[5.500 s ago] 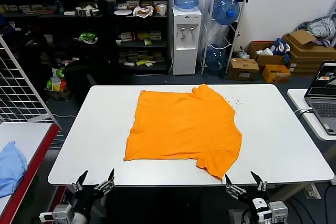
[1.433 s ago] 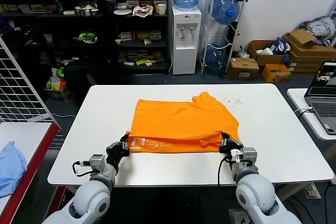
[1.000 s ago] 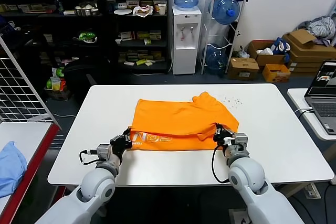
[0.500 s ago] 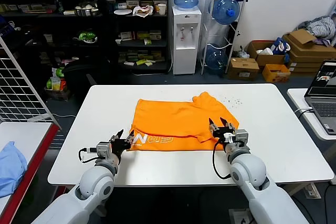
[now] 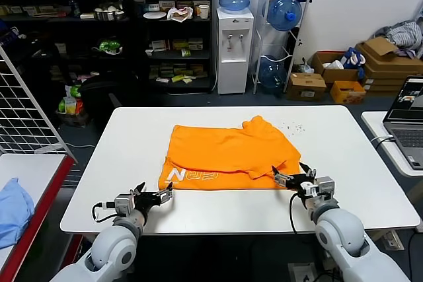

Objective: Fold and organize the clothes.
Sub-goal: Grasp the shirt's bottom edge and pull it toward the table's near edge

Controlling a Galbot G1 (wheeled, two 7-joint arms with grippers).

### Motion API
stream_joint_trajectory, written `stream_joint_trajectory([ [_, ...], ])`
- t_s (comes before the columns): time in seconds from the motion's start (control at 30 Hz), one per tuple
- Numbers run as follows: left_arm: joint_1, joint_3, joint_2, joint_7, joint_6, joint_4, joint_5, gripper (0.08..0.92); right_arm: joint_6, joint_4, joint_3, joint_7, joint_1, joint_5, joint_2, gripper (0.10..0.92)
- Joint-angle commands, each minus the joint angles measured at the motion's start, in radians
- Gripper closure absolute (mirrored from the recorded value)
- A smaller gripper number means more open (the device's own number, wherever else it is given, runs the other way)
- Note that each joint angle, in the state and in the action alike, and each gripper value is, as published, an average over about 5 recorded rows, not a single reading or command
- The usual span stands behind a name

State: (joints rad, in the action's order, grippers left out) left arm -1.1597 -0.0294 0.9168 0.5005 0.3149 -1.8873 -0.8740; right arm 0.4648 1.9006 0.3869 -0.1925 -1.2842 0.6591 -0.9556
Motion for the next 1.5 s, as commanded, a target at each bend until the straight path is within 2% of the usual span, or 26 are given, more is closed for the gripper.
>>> stream_joint_trajectory([
  [0.03,-0.030,-0.016,0.014,0.000,0.008,-0.001,-0.017,0.081,0.039,0.009,0.045,0.041,-0.060,0.061,0.045,0.104],
  [0.53,0.035,-0.005,0.040,-0.017,0.009,0.058,-0.019,0.079,0.109,-0.025,0.036,0.003,-0.039,0.105,0.051,0.104],
  [0.7,0.055,0.015,0.047,-0.016,0.007,0.076,-0.014,0.134,0.121,-0.030,0.034,-0.002,-0.033,0.121,0.051,0.115],
  [0.8,0.068,0.033,0.050,-0.015,0.007,0.081,-0.013,0.217,0.125,-0.033,0.034,-0.006,-0.030,0.132,0.050,0.177],
  [1.5,0.072,0.057,0.056,-0.008,0.006,0.077,-0.006,0.824,0.112,-0.018,0.040,-0.030,-0.029,0.161,0.049,0.783],
])
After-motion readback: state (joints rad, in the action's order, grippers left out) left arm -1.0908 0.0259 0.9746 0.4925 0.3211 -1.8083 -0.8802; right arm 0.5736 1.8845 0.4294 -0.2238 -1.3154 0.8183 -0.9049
